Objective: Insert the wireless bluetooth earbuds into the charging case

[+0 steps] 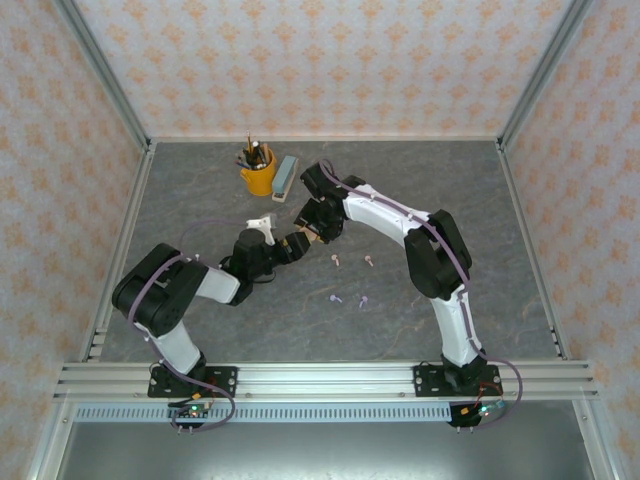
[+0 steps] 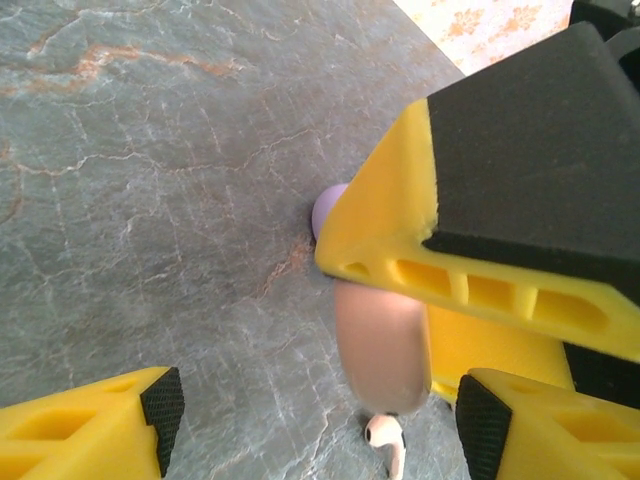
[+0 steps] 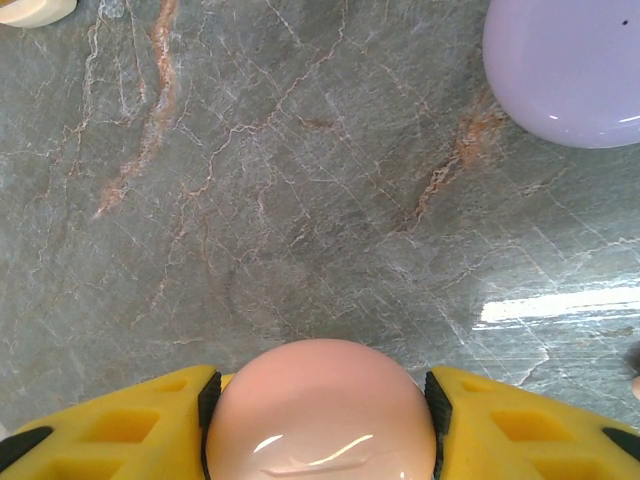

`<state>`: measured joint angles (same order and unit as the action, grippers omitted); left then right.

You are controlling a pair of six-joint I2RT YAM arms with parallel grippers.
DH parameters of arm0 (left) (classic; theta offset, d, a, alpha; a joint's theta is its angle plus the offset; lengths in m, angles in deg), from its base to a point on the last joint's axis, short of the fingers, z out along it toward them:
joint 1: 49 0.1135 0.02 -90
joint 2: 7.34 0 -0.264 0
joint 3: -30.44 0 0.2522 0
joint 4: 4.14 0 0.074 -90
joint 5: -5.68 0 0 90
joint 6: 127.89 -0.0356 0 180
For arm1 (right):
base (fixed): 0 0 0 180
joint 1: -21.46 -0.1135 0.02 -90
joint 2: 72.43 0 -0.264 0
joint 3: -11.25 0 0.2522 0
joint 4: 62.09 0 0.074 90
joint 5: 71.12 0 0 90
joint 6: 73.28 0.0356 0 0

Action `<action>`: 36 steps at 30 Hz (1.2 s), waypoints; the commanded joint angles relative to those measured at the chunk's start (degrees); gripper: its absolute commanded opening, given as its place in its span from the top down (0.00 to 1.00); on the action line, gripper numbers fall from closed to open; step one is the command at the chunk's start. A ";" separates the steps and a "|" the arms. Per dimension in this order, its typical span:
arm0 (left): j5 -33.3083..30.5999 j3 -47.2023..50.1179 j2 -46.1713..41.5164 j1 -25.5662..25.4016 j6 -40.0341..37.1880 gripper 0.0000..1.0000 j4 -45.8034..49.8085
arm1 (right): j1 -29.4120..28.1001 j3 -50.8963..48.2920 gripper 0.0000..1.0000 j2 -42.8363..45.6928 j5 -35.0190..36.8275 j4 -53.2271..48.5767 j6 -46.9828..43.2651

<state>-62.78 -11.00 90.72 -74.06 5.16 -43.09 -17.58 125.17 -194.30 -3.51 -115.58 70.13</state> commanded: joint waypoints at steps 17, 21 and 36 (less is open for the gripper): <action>-2.09 -5.50 3.84 -1.56 0.87 0.39 -4.41 | 0.37 -0.40 0.47 0.36 -0.87 1.02 0.91; -2.19 -6.00 4.75 -1.92 1.14 0.43 -4.78 | 0.38 -0.49 0.47 0.32 -0.99 1.00 0.82; -2.41 -5.98 4.98 -1.97 1.33 0.65 -4.60 | 0.55 -0.82 0.47 0.20 -1.16 1.42 0.82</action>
<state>-63.81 -16.18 96.06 -75.65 6.86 -45.73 -17.32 124.95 -194.30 -4.51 -114.38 70.33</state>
